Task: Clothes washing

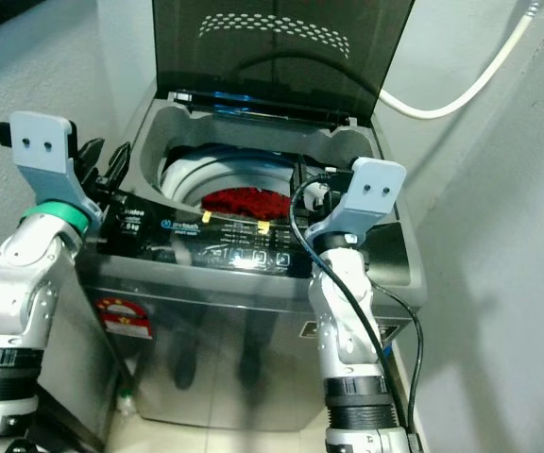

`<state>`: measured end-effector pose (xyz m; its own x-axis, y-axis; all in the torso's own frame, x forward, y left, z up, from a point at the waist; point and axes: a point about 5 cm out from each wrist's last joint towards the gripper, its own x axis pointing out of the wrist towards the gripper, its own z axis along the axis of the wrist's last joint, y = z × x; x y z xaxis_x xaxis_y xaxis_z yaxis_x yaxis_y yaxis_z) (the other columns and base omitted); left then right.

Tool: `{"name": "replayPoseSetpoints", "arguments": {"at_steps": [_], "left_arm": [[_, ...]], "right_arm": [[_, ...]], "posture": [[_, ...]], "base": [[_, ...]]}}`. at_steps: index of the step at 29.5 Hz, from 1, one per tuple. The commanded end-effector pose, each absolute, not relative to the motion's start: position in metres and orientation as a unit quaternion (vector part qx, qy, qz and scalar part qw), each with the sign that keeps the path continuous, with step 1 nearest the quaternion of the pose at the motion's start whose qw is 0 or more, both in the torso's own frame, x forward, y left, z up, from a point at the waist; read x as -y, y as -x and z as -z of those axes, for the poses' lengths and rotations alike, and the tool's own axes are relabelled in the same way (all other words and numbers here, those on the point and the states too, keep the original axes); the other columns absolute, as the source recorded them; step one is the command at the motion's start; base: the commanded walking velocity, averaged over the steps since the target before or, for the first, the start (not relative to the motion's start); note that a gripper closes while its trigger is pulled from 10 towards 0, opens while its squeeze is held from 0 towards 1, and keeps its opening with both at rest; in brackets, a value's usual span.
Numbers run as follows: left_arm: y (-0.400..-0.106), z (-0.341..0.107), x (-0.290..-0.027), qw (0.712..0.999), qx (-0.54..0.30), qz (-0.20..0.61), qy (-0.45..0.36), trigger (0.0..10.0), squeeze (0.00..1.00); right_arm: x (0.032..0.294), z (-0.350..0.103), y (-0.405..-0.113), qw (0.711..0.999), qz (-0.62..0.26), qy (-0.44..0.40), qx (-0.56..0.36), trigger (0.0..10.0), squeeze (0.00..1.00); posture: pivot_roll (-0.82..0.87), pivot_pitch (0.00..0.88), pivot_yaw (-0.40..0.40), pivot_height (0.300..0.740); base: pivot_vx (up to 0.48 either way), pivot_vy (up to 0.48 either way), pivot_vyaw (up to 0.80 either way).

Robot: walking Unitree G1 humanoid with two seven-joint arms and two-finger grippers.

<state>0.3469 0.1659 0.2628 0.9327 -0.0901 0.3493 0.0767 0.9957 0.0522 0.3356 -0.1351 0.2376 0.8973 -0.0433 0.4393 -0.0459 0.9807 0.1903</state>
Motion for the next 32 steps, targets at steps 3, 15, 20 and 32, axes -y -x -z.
{"name": "replayPoseSetpoints", "arguments": {"at_steps": [3, 15, 20, 32], "left_arm": [[-0.3486, -0.2563, -0.1653, 0.985, 0.168, 0.04, -0.021, 10.0, 0.0], [-0.3502, -0.2542, -0.1634, 0.985, 0.167, 0.039, -0.023, 10.0, 0.0], [-0.3509, -0.2537, -0.1639, 0.985, 0.166, 0.036, -0.023, 10.0, 0.0], [-0.3513, -0.2519, -0.164, 0.986, 0.164, 0.035, -0.022, 10.0, 0.0]], "right_arm": [[0.136, -0.2359, -0.3359, 0.97, 0.005, -0.093, 0.226, 10.0, 0.0], [0.1367, -0.2334, -0.3352, 0.97, 0.006, -0.091, 0.225, 10.0, 0.0], [0.1389, -0.2338, -0.3361, 0.97, 0.008, -0.089, 0.225, 10.0, 0.0], [0.1381, -0.2331, -0.3365, 0.971, 0.005, -0.087, 0.224, 10.0, 0.0]], "posture": [[0.09, 0.0, -0.024, 0.74], [0.08, 0.001, -0.019, 0.74], [0.08, 0.002, -0.02, 0.74], [0.08, 0.0, -0.022, 0.74]], "base": [[0.0, 0.0, 0.0], [0.0, 0.0, 0.0], [0.0, 0.0, 0.0], [-0.111, 0.0, 0.0]]}}
